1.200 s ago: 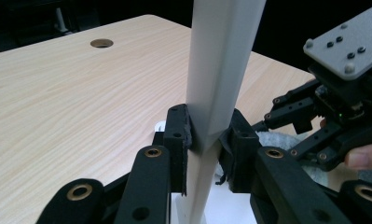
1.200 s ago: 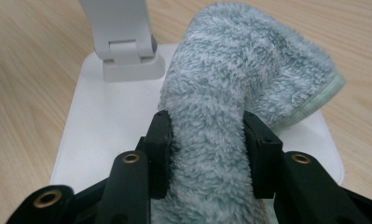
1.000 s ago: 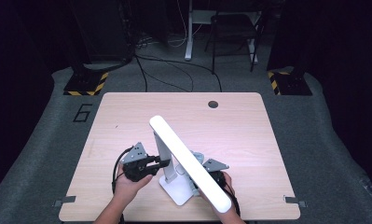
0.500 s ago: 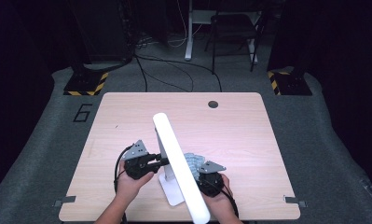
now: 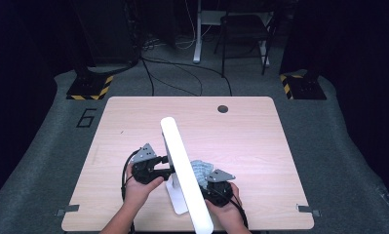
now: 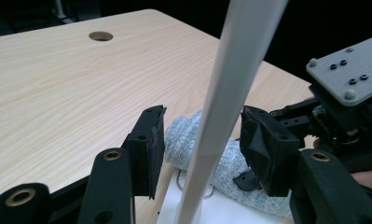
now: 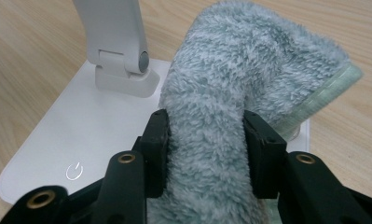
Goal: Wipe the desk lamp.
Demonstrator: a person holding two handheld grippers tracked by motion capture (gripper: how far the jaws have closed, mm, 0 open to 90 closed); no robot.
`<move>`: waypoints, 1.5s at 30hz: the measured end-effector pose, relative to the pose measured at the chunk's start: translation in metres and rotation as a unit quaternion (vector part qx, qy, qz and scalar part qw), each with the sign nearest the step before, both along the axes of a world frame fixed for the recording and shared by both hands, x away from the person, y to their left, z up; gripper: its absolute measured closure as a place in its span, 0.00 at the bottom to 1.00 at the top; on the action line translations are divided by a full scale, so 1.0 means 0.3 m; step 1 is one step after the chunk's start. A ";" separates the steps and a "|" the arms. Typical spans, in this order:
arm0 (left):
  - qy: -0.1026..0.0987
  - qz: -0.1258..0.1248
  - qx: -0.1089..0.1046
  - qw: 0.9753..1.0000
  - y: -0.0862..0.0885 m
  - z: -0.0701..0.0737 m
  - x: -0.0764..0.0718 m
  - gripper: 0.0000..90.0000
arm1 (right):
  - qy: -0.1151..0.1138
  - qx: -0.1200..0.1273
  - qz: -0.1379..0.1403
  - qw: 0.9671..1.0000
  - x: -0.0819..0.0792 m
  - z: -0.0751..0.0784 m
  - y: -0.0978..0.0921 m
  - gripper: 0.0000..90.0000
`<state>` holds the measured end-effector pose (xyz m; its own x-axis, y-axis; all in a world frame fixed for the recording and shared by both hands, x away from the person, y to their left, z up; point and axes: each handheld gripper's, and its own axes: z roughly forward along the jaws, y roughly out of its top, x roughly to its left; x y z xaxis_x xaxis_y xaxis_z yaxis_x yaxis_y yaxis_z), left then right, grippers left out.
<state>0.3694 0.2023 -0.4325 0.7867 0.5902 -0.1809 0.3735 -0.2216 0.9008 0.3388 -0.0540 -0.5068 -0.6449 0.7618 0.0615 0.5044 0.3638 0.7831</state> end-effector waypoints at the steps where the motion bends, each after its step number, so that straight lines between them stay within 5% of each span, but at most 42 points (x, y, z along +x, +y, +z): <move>1: 0.000 0.000 0.000 1.000 0.000 0.000 0.000 0.55 | 0.000 0.000 0.000 1.000 0.000 0.000 0.000 0.64; 15: -0.016 0.009 -0.006 1.000 -0.004 0.039 -0.003 0.67 | -0.001 0.004 0.001 1.000 0.003 0.010 -0.002 0.63; 23: -0.042 -0.005 0.020 0.999 -0.009 0.077 -0.005 0.76 | -0.011 0.011 0.001 1.000 0.024 0.052 -0.006 0.64; 30: -0.052 -0.013 0.007 0.999 -0.001 0.060 -0.009 0.81 | -0.015 0.012 0.006 1.000 0.060 0.079 0.040 0.63; 35: -0.054 -0.015 0.008 0.998 0.001 0.059 -0.011 0.82 | -0.013 0.008 0.024 1.000 0.072 0.064 0.093 0.63; 36: -0.052 -0.016 0.011 0.998 0.004 0.060 -0.013 0.82 | -0.021 -0.023 0.032 0.999 0.076 0.038 0.114 0.64; 42: -0.052 -0.016 0.010 0.998 0.004 0.058 -0.013 0.82 | -0.015 -0.007 0.032 0.999 0.102 0.010 0.092 0.64; 45: -0.051 -0.013 0.003 0.999 0.000 0.056 -0.015 0.83 | -0.008 -0.001 0.010 1.000 0.114 0.011 0.068 0.65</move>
